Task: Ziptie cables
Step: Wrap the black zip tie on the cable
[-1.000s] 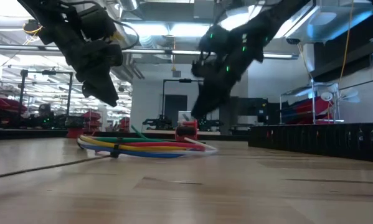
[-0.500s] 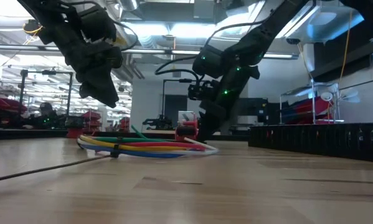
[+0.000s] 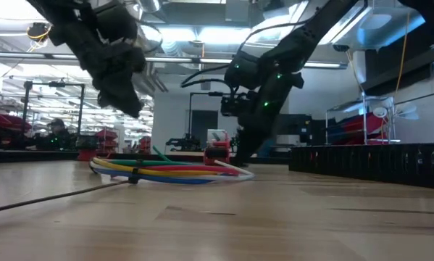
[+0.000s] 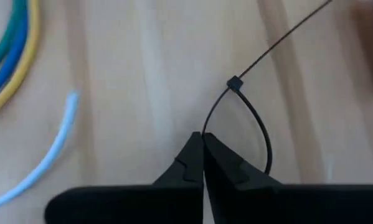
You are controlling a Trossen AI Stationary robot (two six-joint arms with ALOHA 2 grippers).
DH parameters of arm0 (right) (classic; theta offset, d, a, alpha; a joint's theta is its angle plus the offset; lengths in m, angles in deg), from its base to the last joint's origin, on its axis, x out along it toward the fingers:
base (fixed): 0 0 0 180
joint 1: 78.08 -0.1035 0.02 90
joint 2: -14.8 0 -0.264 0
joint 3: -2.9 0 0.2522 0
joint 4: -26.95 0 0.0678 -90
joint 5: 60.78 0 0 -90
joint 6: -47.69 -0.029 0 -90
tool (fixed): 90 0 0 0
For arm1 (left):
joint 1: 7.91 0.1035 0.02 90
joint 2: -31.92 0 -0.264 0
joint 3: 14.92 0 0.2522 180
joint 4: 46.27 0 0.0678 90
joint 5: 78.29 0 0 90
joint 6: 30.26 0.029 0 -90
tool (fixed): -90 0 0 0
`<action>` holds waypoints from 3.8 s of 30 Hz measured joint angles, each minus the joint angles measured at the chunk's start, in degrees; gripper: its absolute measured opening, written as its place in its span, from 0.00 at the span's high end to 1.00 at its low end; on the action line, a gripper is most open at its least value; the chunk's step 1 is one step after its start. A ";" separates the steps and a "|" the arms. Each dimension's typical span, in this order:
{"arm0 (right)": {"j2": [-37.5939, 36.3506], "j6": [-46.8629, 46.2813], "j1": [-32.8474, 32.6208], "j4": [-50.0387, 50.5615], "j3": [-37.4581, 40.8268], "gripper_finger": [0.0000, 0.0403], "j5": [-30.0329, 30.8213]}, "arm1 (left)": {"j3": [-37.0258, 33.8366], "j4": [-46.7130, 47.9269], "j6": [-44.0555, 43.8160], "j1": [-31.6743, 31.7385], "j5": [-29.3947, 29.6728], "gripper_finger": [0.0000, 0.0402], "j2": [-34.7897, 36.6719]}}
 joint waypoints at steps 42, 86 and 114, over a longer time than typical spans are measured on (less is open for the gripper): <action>-6.84 2.03 -10.27 -13.05 -21.36 1.00 13.57 | 10.70 -17.96 -3.67 23.15 -34.14 0.51 7.02; -1.35 -9.06 -14.95 -1.60 -18.31 0.49 0.62 | 10.65 18.84 11.97 11.44 -20.96 1.00 18.50; 21.23 -31.34 -30.05 -10.64 -27.11 0.49 22.49 | 10.65 21.52 4.54 -10.36 -7.50 1.00 19.04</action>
